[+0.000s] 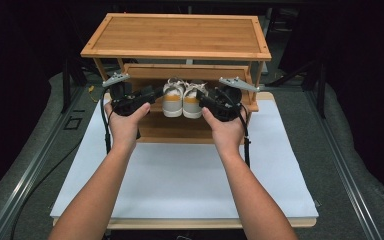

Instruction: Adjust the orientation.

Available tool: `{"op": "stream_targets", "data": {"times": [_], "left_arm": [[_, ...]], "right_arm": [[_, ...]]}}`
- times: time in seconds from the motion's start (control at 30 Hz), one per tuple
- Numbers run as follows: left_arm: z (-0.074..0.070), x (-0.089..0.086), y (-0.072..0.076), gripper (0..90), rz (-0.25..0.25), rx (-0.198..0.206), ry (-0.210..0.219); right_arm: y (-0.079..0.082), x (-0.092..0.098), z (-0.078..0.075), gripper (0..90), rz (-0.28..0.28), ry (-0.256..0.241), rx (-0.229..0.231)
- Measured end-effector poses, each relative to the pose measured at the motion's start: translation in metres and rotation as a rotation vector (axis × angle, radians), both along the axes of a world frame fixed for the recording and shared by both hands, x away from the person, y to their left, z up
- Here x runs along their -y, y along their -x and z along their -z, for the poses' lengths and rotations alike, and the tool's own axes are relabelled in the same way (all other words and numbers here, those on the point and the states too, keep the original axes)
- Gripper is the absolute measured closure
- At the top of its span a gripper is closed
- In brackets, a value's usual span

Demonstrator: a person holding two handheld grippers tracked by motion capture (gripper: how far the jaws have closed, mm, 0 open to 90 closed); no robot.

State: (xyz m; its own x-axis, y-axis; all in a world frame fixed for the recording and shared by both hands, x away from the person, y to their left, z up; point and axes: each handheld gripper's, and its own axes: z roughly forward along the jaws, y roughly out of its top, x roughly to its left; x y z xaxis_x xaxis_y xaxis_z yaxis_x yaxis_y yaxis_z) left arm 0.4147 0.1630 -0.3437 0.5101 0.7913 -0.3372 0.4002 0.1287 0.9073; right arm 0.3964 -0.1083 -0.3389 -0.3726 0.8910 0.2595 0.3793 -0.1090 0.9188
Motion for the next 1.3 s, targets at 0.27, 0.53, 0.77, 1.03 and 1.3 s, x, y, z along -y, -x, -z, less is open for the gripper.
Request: {"op": "stream_targets", "data": {"times": [0.27, 0.53, 0.77, 1.03, 1.3], "left_arm": [[0.007, -0.007, 0.006, 66.5, 0.022, 0.001, 0.023], [0.023, -0.006, 0.004, 85.4, 0.041, -0.039, -0.001], [0.030, -0.003, -0.001, 89.8, 0.045, -0.055, -0.016], [0.034, 0.000, -0.004, 89.9, 0.055, -0.069, -0.012], [0.033, 0.002, -0.007, 90.0, 0.052, -0.071, -0.026]], "right_arm": [[0.009, 0.003, 0.004, 69.2, 0.001, 0.027, 0.004], [0.009, 0.011, 0.020, 85.3, 0.003, 0.045, -0.010], [0.002, 0.015, 0.030, 90.0, -0.009, 0.028, -0.044], [0.002, 0.006, 0.032, 90.0, -0.024, 0.034, -0.042], [-0.001, 0.006, 0.032, 90.0, -0.015, 0.022, -0.061]]}}
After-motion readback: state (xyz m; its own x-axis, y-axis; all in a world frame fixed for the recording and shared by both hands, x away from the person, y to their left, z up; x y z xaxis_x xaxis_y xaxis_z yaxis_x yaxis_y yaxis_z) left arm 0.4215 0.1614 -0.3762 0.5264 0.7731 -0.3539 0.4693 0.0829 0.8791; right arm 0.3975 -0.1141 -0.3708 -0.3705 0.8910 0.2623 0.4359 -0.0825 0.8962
